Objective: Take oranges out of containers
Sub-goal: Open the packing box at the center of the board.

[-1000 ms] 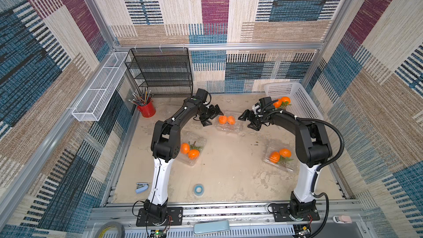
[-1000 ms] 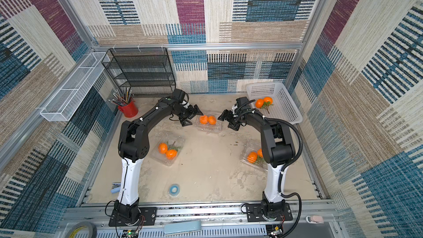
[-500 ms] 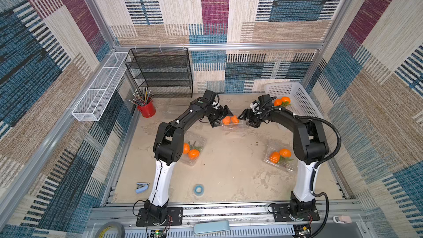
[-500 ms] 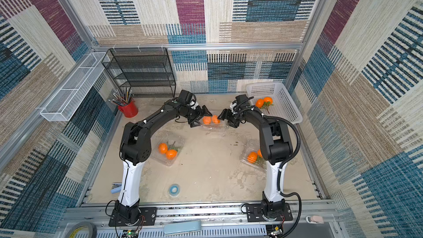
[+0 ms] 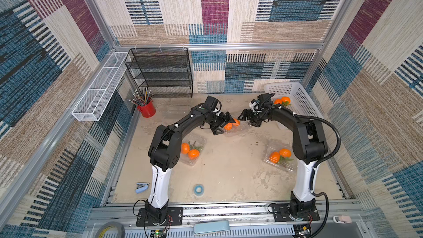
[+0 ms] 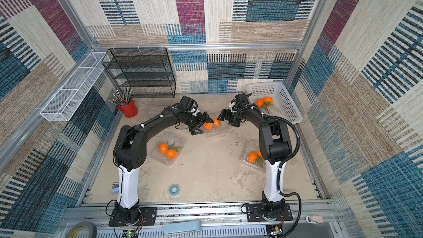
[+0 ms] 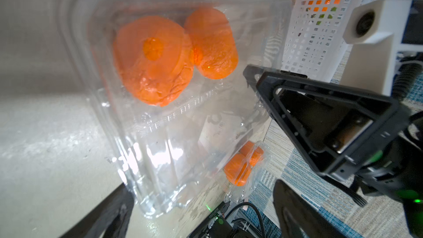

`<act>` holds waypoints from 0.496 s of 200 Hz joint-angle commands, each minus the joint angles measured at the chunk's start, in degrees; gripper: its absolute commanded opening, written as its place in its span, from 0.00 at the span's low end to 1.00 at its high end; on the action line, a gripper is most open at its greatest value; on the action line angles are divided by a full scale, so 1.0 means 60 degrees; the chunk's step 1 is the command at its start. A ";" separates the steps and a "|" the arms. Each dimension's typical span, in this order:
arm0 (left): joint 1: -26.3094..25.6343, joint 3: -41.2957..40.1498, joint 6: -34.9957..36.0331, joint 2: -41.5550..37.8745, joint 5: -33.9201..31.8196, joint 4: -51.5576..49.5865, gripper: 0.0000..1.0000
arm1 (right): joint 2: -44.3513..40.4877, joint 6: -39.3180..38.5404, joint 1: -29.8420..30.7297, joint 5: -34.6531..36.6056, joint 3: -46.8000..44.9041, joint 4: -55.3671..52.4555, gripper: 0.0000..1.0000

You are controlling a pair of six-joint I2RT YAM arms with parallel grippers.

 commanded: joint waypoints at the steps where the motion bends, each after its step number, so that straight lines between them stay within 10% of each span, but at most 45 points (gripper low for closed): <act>1: -0.0155 -0.0499 -0.1005 -0.0346 -0.0824 0.0237 0.96 | -0.0214 -0.0164 0.0002 0.0087 -0.0066 -0.0320 0.90; 99: -0.0204 0.0206 -0.0813 -0.0415 -0.1261 -0.1067 0.96 | -0.0652 0.0448 0.0001 -0.0100 0.0298 -0.0272 0.98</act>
